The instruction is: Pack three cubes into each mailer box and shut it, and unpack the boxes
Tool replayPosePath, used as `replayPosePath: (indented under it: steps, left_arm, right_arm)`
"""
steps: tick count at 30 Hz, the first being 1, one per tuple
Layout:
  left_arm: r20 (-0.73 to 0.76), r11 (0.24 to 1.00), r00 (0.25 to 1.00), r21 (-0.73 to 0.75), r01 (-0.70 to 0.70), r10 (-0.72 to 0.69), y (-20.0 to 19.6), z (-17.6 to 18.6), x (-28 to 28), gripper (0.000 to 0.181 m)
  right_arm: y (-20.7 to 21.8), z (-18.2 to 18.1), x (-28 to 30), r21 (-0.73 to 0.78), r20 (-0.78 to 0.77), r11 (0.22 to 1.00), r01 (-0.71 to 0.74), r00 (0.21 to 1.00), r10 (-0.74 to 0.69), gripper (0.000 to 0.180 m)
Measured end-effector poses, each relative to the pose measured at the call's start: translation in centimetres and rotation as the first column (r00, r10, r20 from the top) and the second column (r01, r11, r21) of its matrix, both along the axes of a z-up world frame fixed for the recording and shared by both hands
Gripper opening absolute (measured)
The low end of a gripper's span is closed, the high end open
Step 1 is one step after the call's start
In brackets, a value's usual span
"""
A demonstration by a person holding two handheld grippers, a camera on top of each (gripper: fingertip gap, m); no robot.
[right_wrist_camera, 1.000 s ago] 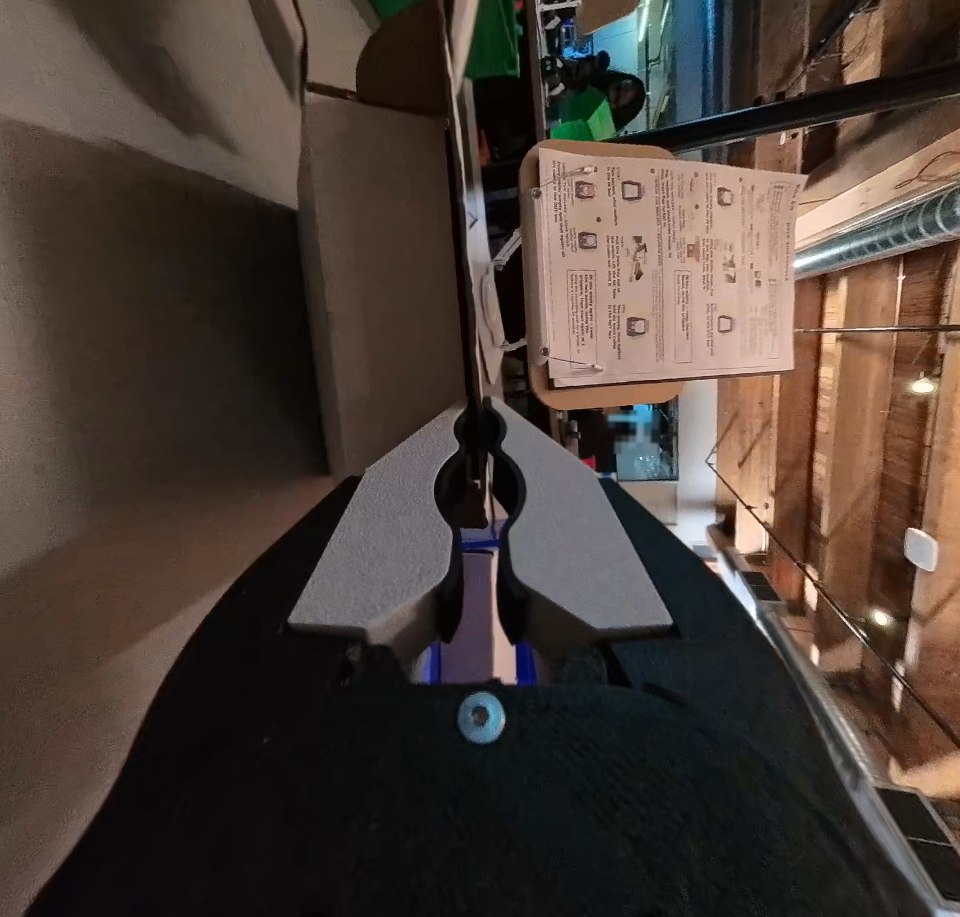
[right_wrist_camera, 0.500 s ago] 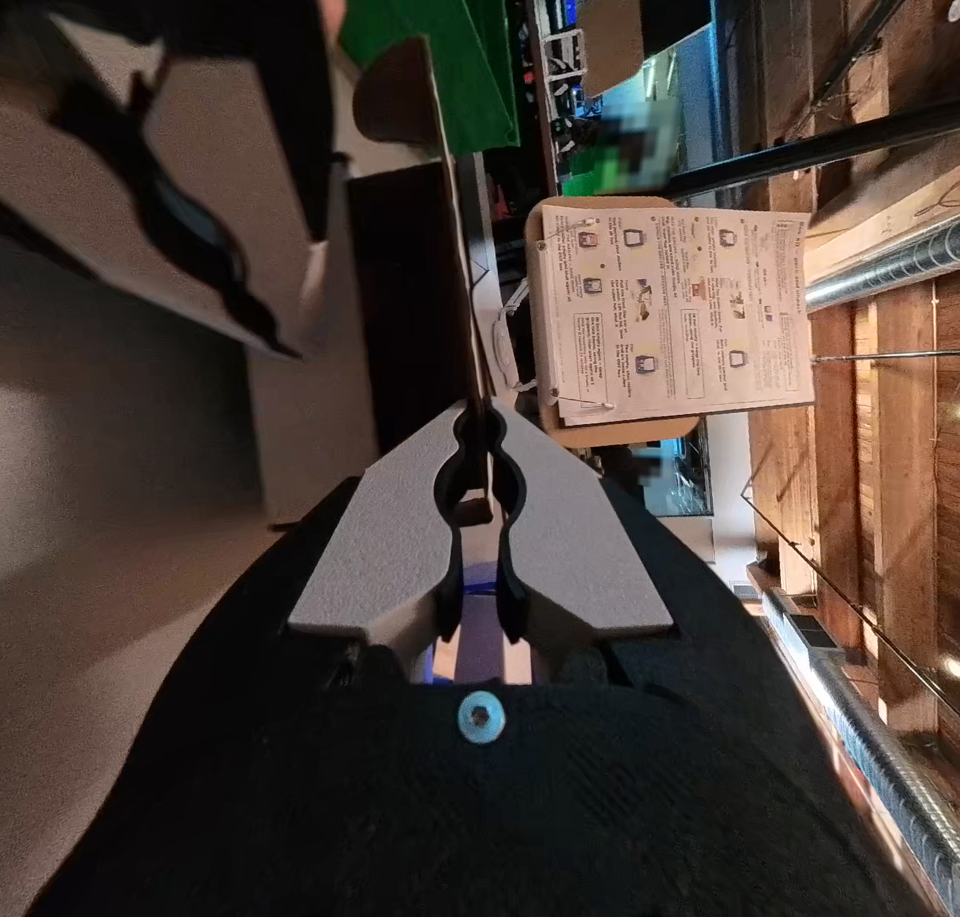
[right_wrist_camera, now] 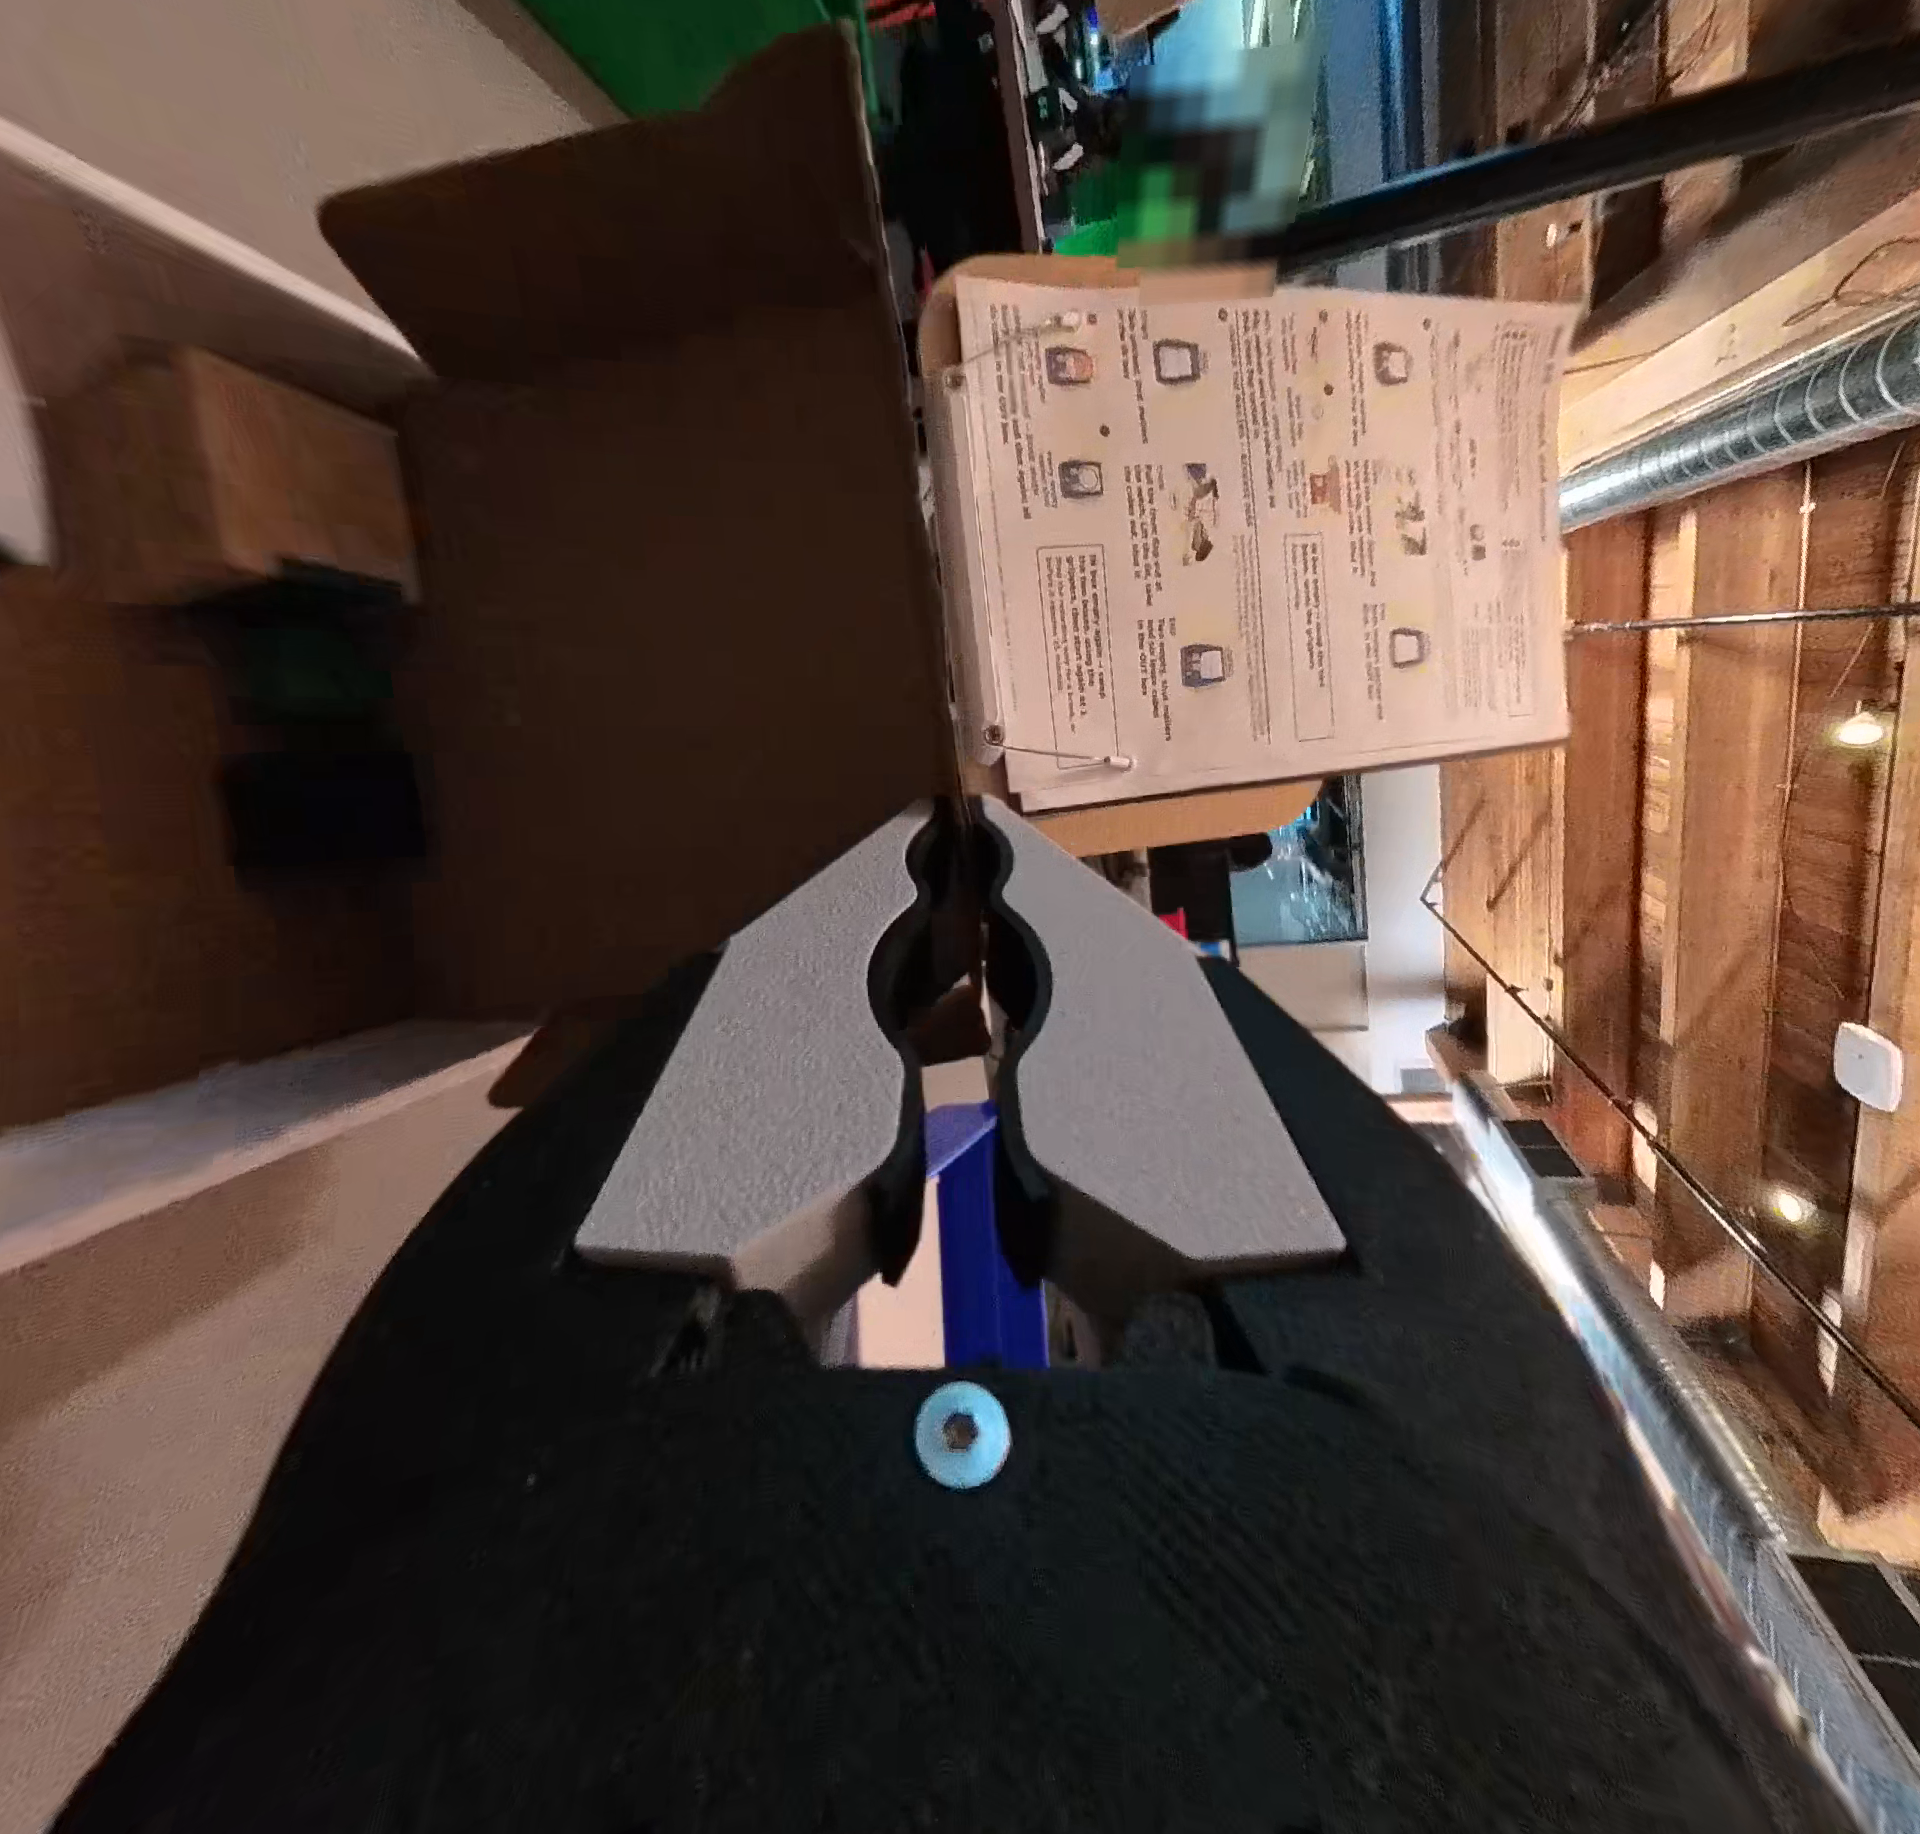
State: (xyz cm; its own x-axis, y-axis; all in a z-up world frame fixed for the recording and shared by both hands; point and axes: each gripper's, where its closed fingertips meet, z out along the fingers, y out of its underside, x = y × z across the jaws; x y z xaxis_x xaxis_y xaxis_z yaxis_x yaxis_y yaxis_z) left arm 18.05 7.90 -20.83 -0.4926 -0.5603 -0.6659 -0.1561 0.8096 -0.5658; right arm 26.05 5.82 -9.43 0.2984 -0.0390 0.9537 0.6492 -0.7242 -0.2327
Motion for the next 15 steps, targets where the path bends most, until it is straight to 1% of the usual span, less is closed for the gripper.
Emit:
replayPosePath:
  steps: [3, 5, 7, 8, 9, 10, 13, 15]
  left_arm:
    - [-0.051, 1.0, 0.999, -0.026, -0.004, 0.003, -0.1, -0.1, 0.0, 0.0]
    - [-0.094, 0.996, 0.995, -0.088, 0.01, -0.018, -0.7, -0.2, -0.1, 0.0]
    - [-0.129, 0.989, 0.991, -0.147, 0.01, -0.029, -1.1, -0.4, -0.2, 0.0]
    - [-0.138, 0.987, 0.99, -0.159, 0.008, -0.03, -1.1, -0.4, -0.2, 0.0]
    - [-0.143, 0.987, 0.989, -0.16, 0.01, -0.034, -1.1, -0.4, -0.2, 0.0]
    - [-0.146, 0.987, 0.989, -0.16, 0.013, -0.037, -1.1, -0.4, -0.2, 0.0]
    - [-0.138, 0.986, 0.989, -0.166, 0.024, -0.047, -1.1, -0.3, -0.3, 0.0]
    - [-0.125, 0.981, 0.991, -0.19, 0.03, -0.055, -1.0, 0.0, -0.3, 0.0]
  right_arm:
    - [1.3, -1.3, 4.8, -0.014, -0.097, 0.997, 0.075, 0.992, -0.076, 0.005]
    - [2.5, -2.4, 7.0, -0.016, -0.231, 0.994, 0.106, 0.967, -0.107, 0.01]
    - [3.6, -3.3, 8.4, -0.023, -0.4, 0.989, 0.144, 0.905, -0.141, 0.016]
    - [4.0, -4.0, 8.9, -0.055, -0.474, 0.986, 0.16, 0.865, -0.166, 0.016]
    - [4.2, -4.6, 9.3, -0.1, -0.513, 0.981, 0.168, 0.836, -0.196, 0.017]
    - [4.4, -5.1, 9.8, -0.133, -0.524, 0.977, 0.17, 0.824, -0.214, 0.019]
    - [4.2, -6.0, 10.7, -0.212, -0.494, 0.961, 0.178, 0.829, -0.263, 0.02]
    - [4.1, -6.0, 10.5, -0.21, -0.53, 0.961, 0.179, 0.806, -0.265, 0.024]
